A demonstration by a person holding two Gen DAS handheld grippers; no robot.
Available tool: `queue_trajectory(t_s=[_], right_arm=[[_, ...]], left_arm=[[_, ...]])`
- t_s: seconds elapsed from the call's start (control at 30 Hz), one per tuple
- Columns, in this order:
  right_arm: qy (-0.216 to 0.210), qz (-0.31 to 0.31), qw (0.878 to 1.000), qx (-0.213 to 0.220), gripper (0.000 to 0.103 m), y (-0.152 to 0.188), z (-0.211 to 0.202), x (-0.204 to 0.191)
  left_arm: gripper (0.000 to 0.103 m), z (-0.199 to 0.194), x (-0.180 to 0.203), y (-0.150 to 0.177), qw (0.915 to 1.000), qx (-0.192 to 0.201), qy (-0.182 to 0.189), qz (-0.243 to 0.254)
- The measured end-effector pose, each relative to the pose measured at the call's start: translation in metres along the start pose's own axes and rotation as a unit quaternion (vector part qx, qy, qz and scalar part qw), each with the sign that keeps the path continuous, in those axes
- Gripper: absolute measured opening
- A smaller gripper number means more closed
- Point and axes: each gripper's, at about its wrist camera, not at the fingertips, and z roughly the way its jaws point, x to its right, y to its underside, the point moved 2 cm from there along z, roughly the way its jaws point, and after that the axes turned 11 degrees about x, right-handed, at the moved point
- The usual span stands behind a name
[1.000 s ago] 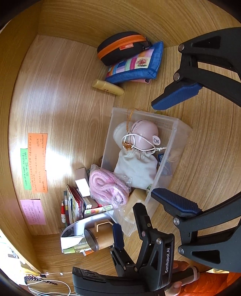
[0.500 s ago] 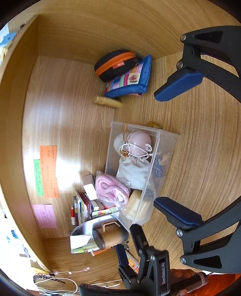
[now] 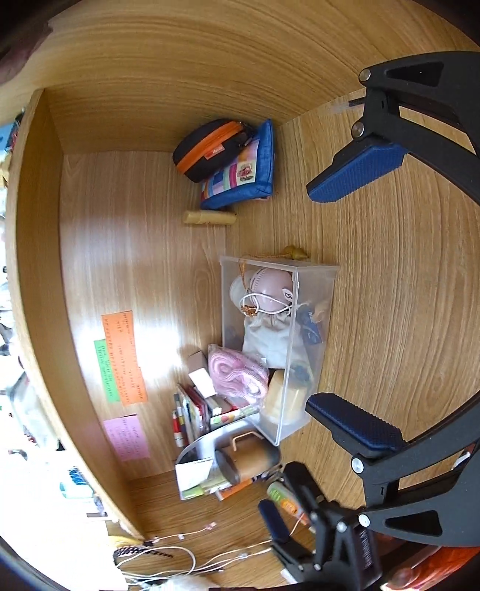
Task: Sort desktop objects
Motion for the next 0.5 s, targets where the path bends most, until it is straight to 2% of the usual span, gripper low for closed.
queue_trajectory(t_s=[0.37, 0.5], right_arm=[[0.011, -0.042, 0.999, 0.026, 0.103, 0.005, -0.019, -0.006], [0.007, -0.052, 0.998, 0.025, 0.103, 0.007, -0.019, -0.009]], left_arm=[[0.102, -0.003, 0.015, 0.009, 0.9998, 0.008, -0.016, 0.005], [0.102, -0.005, 0.016, 0.009, 0.9999, 0.014, -0.001, -0.003]])
